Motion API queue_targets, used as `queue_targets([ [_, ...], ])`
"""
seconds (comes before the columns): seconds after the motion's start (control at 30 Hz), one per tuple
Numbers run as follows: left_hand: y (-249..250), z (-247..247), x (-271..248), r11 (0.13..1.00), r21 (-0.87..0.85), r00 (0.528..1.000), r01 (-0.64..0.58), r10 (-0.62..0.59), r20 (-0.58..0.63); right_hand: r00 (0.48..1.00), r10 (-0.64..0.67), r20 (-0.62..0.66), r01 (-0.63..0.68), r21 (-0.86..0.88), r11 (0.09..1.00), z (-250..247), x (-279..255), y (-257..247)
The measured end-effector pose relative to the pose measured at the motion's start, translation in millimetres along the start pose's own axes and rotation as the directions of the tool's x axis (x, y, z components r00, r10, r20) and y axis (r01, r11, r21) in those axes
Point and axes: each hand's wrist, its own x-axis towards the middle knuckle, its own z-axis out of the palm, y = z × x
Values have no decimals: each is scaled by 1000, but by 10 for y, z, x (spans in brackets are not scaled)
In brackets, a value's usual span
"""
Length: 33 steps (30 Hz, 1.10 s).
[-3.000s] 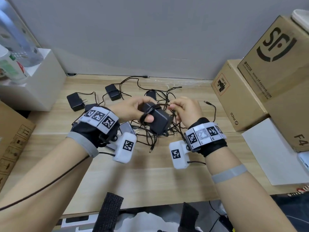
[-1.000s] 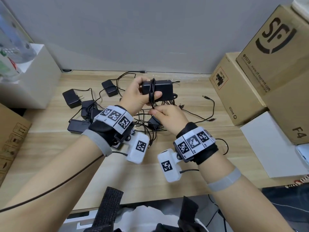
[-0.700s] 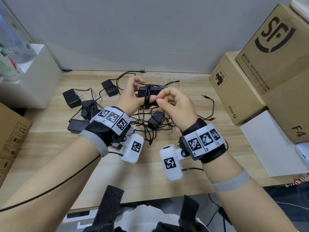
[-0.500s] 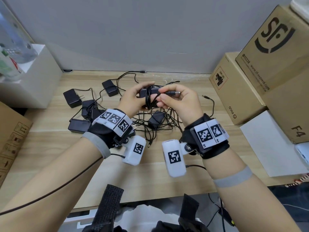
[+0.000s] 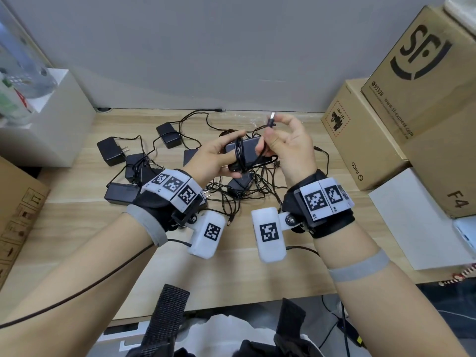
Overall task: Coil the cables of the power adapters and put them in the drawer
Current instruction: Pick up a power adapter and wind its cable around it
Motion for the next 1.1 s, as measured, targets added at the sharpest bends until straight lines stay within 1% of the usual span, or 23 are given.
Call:
queue_targets([
  [0.07, -20, -8, 1, 1000, 5, 1000, -6, 6, -17, 1000, 22, 7, -22, -15, 1000, -14, -5, -7],
  [0.17, -38, 4, 3, 1000, 18, 999, -21, 21, -30, 997, 56, 43, -49, -142, 989, -19, 7, -28],
  [0.23, -35, 21, 2, 999, 28, 999, -34, 35, -36, 997, 68, 42, -58, -211, 976, -12, 26, -23],
  [0.47, -27, 51, -6, 998, 33, 997, -56, 58, -57, 994, 106, 8, -94, -397, 913, 0, 78, 15],
  [0.57, -29, 69, -10, 993, 88, 995, -78, 82, -47, 991, 129, 43, -94, -471, 877, -2, 78, 11],
  [0.67, -26, 82, -17, 987, 123, 994, -102, 107, -32, 991, 123, 46, -83, -515, 853, -24, 73, 25],
  [0.77, -24, 90, -9, 981, 164, 990, -107, 121, -73, 996, 85, 27, -53, -588, 807, -28, 52, 68],
  [0.83, -22, 94, -11, 977, 173, 984, -128, 147, -104, 997, 74, 2, -58, -585, 809, -15, 44, 91],
  [0.93, -24, 118, -27, 959, 232, 978, -160, 186, -96, 994, 89, -63, -109, -524, 845, 24, 39, 136],
  [1.0, -33, 133, -33, 955, 240, 973, -175, 205, -105, 989, 100, -108, -140, -477, 868, 63, 31, 163],
  [1.1, -39, 135, -34, 949, 246, 961, -195, 235, -146, 986, 113, -121, -154, -428, 891, 91, 14, 169],
])
